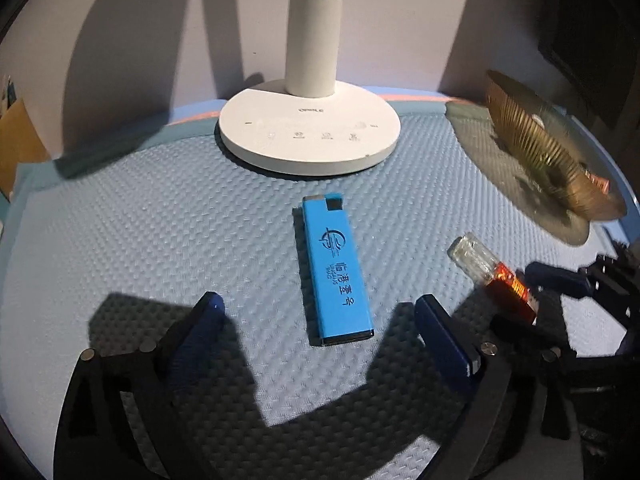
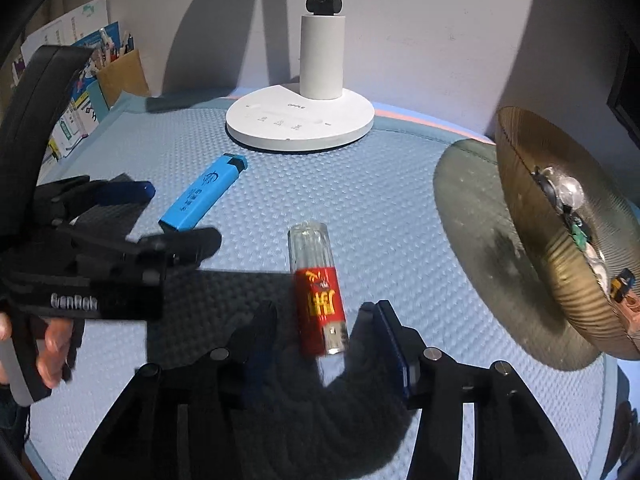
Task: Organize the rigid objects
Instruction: 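Grasp the blue USB stick with the left gripper while the right gripper grasps the red lighter, then carry the USB stick and red lighter to the amber bowl and release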
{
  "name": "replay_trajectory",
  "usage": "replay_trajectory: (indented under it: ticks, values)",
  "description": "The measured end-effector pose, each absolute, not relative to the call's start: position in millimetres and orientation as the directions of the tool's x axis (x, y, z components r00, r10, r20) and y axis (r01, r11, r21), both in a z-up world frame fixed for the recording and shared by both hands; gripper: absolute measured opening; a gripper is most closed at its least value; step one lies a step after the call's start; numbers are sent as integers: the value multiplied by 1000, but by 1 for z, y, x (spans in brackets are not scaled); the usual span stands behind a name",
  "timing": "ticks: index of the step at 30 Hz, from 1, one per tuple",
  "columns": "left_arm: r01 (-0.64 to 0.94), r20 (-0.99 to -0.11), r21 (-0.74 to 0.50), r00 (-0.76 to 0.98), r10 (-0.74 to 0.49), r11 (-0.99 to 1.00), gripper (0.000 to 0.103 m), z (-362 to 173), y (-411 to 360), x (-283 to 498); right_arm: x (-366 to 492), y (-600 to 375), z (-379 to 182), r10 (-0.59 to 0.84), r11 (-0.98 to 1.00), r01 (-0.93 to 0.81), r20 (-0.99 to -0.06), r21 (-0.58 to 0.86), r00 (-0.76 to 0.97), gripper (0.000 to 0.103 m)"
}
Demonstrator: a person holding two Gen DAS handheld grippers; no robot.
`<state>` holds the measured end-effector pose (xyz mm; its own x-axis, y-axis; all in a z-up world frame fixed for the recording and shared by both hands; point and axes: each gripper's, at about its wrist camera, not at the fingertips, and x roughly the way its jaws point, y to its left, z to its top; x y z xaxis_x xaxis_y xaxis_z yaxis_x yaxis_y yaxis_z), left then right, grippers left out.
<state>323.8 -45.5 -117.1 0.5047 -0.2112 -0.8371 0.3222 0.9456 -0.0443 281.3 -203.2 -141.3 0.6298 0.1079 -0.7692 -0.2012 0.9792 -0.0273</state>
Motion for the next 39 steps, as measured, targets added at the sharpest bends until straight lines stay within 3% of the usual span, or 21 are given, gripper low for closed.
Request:
replay_trajectory:
  ticks: [3,8,15,16,17,20,21,22,31,39]
  values:
    - [325,-850,21,504,-155,946,103,-121,-56,322,282,-204,-143,117,980,-198,-763,-14,636,50]
    - [302,-848,-4,505,-163,953,103,-120,-50,323,281,-208,-143,136,981,-192,-756,14,640,54]
    - [183,-852,14,517,-84,983,102,-119,-52,336,281,-200,-141,100,983,-181,-748,-28,656,54]
    - [171,-847,12,525,-81,985,98,-117,-54,338,282,-198,-141,94,983,-180,-746,-35,659,52]
    - [166,-837,11,541,-81,986,92,-117,-55,339,282,-196,-141,98,982,-185,-745,-34,660,44]
    - [194,-812,18,575,-99,981,50,-113,-62,335,282,-192,-140,126,977,-213,-743,-22,657,23]
    - [228,-805,10,579,-128,974,29,-110,-65,331,280,-190,-140,124,976,-216,-742,-28,658,23]
    - [241,-803,15,581,-132,970,21,-109,-66,327,278,-191,-140,130,976,-218,-744,-22,656,22]
    - [302,-796,-96,549,-255,949,21,-100,-53,268,229,-223,-126,204,976,-191,-727,102,656,22]
    - [342,-758,-68,593,-272,937,21,-76,-69,228,190,-247,-109,178,984,-139,-703,112,689,22]
